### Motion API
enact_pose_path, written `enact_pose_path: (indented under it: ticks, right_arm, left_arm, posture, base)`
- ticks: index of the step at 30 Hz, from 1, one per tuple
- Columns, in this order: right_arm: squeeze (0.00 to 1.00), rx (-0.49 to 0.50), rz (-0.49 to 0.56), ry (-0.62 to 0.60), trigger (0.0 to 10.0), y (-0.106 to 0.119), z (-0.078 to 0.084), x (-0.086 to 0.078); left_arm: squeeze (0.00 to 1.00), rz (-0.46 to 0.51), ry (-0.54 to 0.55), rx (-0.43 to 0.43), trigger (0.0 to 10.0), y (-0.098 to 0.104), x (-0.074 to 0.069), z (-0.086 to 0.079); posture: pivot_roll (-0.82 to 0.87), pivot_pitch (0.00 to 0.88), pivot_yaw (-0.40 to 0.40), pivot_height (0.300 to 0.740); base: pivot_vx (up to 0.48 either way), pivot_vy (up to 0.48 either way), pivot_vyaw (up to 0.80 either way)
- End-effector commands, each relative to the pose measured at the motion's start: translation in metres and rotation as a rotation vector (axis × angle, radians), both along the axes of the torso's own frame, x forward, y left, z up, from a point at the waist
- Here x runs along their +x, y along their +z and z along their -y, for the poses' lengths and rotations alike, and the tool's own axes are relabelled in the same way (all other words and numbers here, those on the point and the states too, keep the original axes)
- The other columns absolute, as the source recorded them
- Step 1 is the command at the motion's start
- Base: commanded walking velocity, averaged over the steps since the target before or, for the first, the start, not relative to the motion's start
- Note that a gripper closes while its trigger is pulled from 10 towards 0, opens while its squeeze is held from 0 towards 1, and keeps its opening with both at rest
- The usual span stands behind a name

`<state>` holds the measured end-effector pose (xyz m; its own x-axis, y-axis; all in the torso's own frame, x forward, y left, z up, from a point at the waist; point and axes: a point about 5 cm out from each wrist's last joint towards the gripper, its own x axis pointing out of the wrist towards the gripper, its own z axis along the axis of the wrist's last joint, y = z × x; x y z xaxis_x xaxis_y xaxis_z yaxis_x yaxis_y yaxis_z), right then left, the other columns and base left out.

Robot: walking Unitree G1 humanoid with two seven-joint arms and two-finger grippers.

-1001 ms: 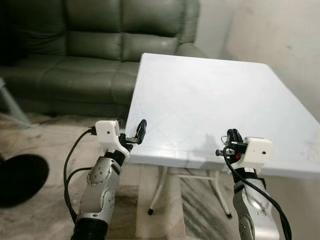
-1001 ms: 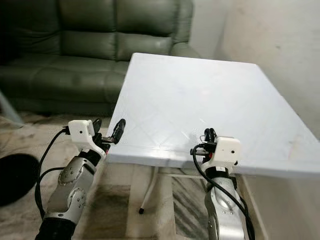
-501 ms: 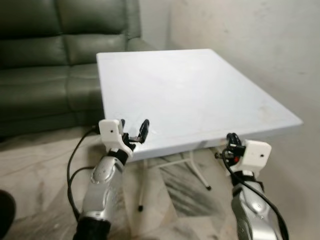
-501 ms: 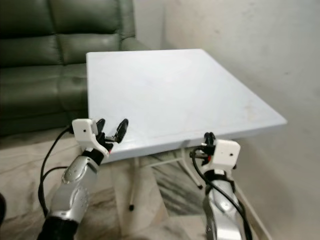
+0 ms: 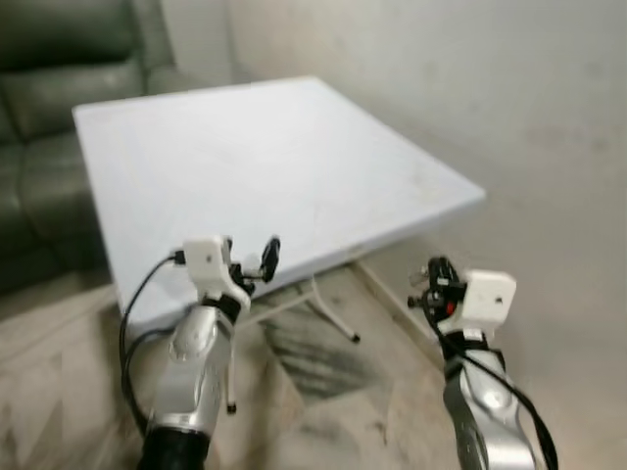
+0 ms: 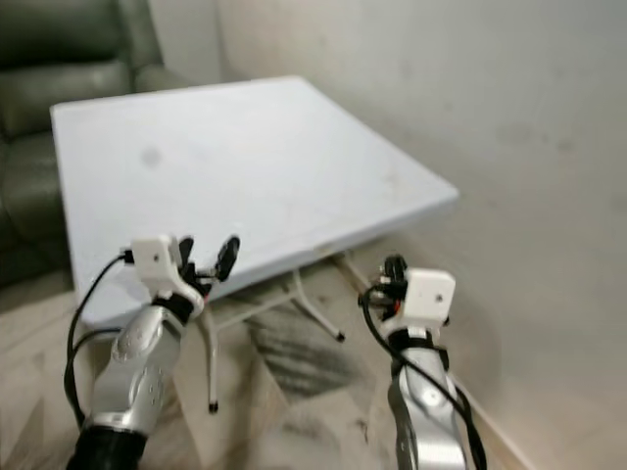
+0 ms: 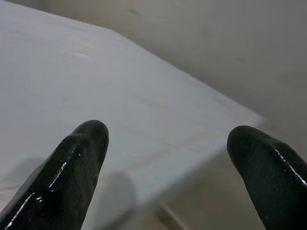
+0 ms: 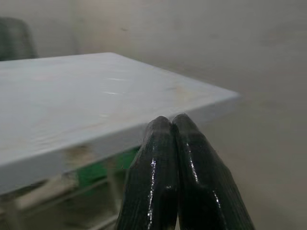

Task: Hang keys on a hook

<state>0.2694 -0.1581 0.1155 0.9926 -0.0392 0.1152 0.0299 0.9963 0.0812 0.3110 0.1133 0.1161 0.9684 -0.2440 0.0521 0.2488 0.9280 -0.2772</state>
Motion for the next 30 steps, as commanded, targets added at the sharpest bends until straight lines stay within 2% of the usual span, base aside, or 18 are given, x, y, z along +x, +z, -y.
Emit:
enact_pose_path:
  ticks: [1, 30]
  right_arm:
    - [0.0, 0.004, 0.016, -0.008, 10.0, 0.0045, -0.0002, -0.0003]
    - [0.0, 0.002, 0.015, -0.009, 10.0, 0.0048, -0.0005, -0.0011]
  left_arm:
    - [0.0, 0.002, 0.001, 0.019, 10.0, 0.0026, 0.0007, -0.0008]
    - [0.0, -0.021, -0.031, 0.017, 10.0, 0.0002, -0.0011, 0.0058]
  posture:
    - [-0.02, 0.038, -0.064, 0.714]
    - [-0.02, 0.029, -0.065, 0.714]
  base:
    - [0.0, 0.0, -0.79]
    - [0.0, 0.0, -0.79]
